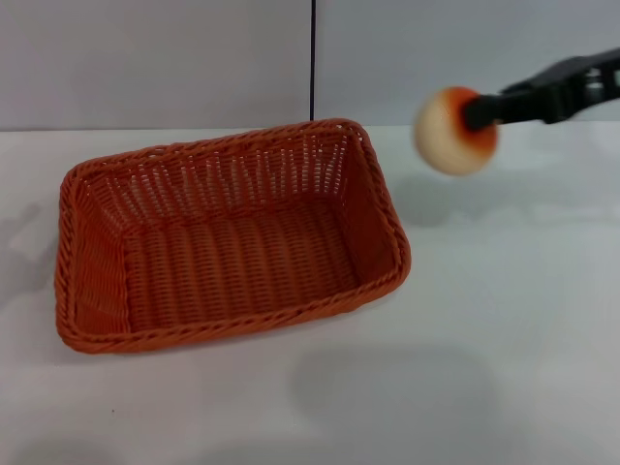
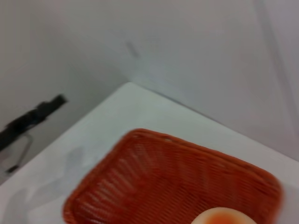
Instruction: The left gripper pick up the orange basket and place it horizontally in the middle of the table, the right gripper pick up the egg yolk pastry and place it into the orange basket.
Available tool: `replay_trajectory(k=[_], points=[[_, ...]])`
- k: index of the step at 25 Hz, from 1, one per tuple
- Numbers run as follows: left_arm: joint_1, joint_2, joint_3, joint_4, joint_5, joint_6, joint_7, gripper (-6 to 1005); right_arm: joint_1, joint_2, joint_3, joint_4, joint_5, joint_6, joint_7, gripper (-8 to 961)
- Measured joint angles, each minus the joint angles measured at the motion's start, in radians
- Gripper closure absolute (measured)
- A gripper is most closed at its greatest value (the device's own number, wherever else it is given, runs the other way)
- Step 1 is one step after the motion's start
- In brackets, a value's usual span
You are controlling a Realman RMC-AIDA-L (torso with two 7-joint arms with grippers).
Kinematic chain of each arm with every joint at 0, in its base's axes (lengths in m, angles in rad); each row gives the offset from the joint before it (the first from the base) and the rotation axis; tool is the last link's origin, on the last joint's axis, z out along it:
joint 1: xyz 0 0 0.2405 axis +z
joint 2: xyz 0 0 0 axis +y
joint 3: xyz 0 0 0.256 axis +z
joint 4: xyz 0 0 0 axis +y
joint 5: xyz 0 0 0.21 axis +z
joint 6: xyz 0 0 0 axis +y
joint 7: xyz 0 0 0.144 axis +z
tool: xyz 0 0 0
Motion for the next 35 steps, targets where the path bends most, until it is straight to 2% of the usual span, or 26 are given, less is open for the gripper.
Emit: replay_trajectory(k=[2,5,6,7,15,24,35], points=[[-0.003,0.000,0.000,-0.001,0.000,0.001,0.000,295,0.019,0.007,-0.007,0.018,0.004,0.002,-0.015,921],[-0.008,0.000,0.001,-0.001,-0.001,0.006,-0.001,295,0.076,0.039,-0.016,0.111,0.013,0.027,-0.093,922],[-0.008,0.000,0.001,-0.001,-0.001,0.006,-0.001,295,0.076,0.039,-0.016,0.111,0.013,0.027,-0.093,922],[-0.008,0.000,0.001,-0.001,-0.001,0.009,-0.002,295,0.087,0.052,-0.017,0.152,0.021,0.055,-0.137,922],[-0.009,-0.001,0.001,-0.001,-0.001,0.020,-0.005,295,0.094,0.059,-0.024,0.302,0.120,0.124,-0.331,923],[-0.027,0.000,0.001,-0.001,0.000,0.023,-0.005,295,0.096,0.065,-0.063,0.352,0.124,0.200,-0.348,916],[-0.026,-0.003,0.002,-0.001,0.003,0.028,-0.007,295,0.086,0.068,-0.063,0.325,0.125,0.193,-0.358,515]])
